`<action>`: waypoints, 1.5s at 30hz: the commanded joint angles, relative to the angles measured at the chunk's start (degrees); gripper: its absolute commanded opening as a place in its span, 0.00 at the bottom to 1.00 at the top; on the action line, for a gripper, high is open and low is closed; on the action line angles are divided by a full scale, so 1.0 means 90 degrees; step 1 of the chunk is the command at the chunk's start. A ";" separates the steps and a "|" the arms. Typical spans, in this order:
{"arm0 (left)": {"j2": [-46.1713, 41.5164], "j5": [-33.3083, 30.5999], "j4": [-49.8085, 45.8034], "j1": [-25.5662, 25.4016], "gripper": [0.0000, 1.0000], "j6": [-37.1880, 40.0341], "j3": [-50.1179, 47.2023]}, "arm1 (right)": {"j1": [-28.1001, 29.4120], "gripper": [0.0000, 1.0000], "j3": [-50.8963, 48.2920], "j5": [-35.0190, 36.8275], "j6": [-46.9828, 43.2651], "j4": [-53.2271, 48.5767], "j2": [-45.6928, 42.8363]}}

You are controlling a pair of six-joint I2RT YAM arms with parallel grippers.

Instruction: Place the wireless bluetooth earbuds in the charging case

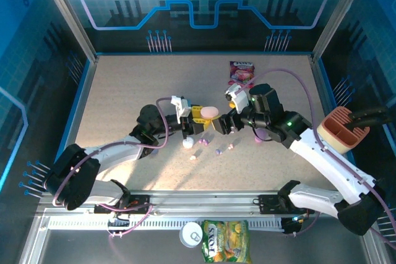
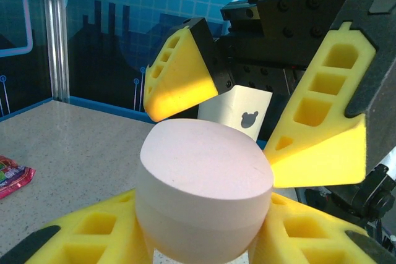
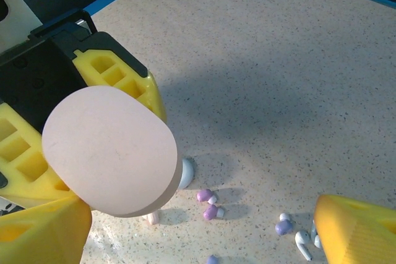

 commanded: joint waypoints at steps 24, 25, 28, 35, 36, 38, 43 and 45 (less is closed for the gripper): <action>0.0149 0.0121 0.0618 0.0050 0.39 -0.0039 -0.0318 | -0.0419 0.93 -0.0101 -0.0149 0.0995 0.0895 -0.0624; 0.0154 0.0123 0.0635 0.0059 0.39 -0.0057 -0.0312 | -0.0432 0.93 -0.0209 -0.0303 0.0952 0.0967 -0.0710; 0.0179 0.0150 0.0706 0.0093 0.39 -0.0163 -0.0287 | -0.0359 0.94 -0.0318 -0.0824 0.0501 0.0763 -0.0758; 0.0159 0.0201 0.0732 0.0096 0.39 -0.0307 -0.0212 | -0.0009 0.94 -0.0357 -0.0485 0.0079 0.0490 -0.0432; 0.0159 0.0205 0.0732 0.0103 0.39 -0.0330 -0.0207 | 0.0028 0.94 -0.0325 -0.0440 0.0050 0.0492 -0.0352; 0.0169 0.0199 0.0737 0.0104 0.39 -0.0353 -0.0209 | 0.0092 0.94 -0.0240 -0.0356 -0.0034 0.0517 -0.0177; 0.0209 0.0143 0.0779 0.0105 0.39 -0.0369 -0.0203 | 0.0128 0.95 -0.0145 -0.0228 -0.0137 0.0629 0.0098; 0.0218 0.0124 0.0782 0.0100 0.39 -0.0384 -0.0199 | 0.0125 0.95 -0.0105 -0.0183 -0.0175 0.0629 0.0173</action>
